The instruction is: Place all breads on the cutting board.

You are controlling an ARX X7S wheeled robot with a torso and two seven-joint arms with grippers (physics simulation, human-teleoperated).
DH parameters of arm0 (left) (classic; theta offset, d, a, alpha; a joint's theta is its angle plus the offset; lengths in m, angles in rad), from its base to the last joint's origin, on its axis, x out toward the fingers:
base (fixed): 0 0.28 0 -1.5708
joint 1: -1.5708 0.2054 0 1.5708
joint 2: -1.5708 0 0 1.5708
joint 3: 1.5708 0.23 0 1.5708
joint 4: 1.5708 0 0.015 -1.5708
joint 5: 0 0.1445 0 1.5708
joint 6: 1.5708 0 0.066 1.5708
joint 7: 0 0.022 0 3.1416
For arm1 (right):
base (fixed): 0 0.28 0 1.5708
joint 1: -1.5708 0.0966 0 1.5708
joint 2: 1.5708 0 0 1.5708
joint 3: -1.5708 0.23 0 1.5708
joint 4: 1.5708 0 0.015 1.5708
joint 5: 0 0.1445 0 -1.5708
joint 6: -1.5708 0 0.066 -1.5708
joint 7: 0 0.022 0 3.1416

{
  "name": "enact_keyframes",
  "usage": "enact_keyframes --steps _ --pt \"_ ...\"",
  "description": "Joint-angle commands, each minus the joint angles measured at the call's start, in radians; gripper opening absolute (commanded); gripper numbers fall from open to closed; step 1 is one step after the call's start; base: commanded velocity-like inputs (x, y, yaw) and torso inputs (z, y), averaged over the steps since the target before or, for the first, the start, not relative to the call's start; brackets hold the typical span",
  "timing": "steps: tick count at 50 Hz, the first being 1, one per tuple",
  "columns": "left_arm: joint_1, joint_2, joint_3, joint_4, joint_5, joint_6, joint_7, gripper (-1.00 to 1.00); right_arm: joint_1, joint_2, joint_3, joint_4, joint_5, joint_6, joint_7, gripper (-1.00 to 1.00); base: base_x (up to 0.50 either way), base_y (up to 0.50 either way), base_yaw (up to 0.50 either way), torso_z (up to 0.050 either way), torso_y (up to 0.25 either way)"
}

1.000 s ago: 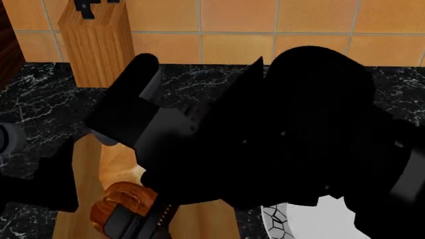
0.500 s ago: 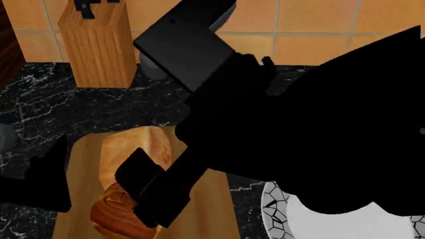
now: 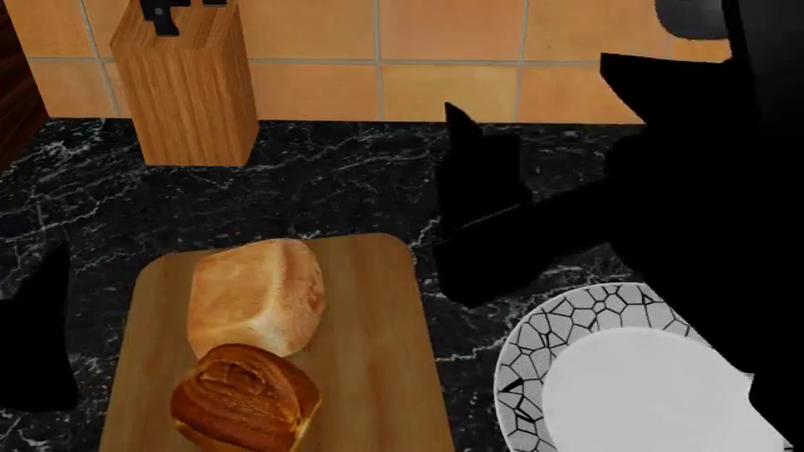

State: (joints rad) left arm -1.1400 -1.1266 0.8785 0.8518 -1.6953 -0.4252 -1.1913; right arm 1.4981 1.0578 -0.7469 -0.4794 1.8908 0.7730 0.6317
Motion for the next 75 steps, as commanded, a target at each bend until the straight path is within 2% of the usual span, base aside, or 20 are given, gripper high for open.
enact_keyframes --steps 1,18,21,23,26,29,32,37,51,62,75 --pt "-0.053 -0.035 -0.029 0.06 -0.058 -0.012 -0.048 1.0 -0.13 0.186 0.086 -0.169 -0.04 -0.184 0.132 1.0 0.0 0.0 0.0 0.0 0.0" --pt "-0.042 -0.081 -0.063 0.183 -0.094 0.048 -0.127 1.0 -0.298 0.428 0.128 -0.401 -0.097 -0.47 0.209 1.0 0.0 0.0 0.0 0.0 0.0" --pt "-0.02 -0.073 -0.093 0.195 -0.1 0.019 -0.141 1.0 -0.325 0.471 0.117 -0.447 -0.118 -0.524 0.227 1.0 0.0 0.0 0.0 0.0 0.0" --pt "0.038 -0.039 -0.179 0.195 -0.118 -0.044 -0.159 1.0 -0.345 0.484 0.104 -0.469 -0.136 -0.553 0.238 1.0 0.0 0.0 0.0 0.0 0.0" --pt "0.167 0.037 -0.408 0.195 -0.189 -0.183 -0.198 1.0 -0.378 0.5 0.078 -0.48 -0.167 -0.605 0.244 1.0 0.0 0.0 0.0 0.0 0.0" --pt "0.269 0.191 -0.684 0.195 -0.321 -0.4 -0.293 1.0 -0.407 0.507 0.052 -0.491 -0.212 -0.636 0.273 1.0 0.0 0.0 0.0 0.0 0.0" --pt "0.299 0.285 -0.779 0.194 -0.399 -0.512 -0.37 1.0 -0.412 0.508 0.05 -0.509 -0.213 -0.642 0.285 1.0 0.0 0.0 0.0 0.0 0.0" --pt "0.287 0.312 -0.73 0.195 -0.366 -0.53 -0.378 1.0 -0.422 0.499 0.044 -0.514 -0.233 -0.643 0.292 1.0 0.0 0.0 0.0 0.0 0.0" --pt "0.362 0.337 -0.891 0.195 -0.41 -0.589 -0.379 1.0 -0.464 0.512 0.014 -0.538 -0.3 -0.72 0.365 1.0 0.0 0.0 0.0 0.0 0.0" --pt "0.342 0.346 -0.863 0.195 -0.406 -0.584 -0.379 1.0 -0.474 0.512 0.011 -0.536 -0.312 -0.734 0.367 1.0 0.0 0.0 0.0 0.0 0.0" --pt "0.371 0.373 -0.92 0.195 -0.431 -0.621 -0.379 1.0 -0.501 0.513 -0.007 -0.542 -0.347 -0.763 0.39 1.0 0.0 0.0 0.0 0.0 0.0"
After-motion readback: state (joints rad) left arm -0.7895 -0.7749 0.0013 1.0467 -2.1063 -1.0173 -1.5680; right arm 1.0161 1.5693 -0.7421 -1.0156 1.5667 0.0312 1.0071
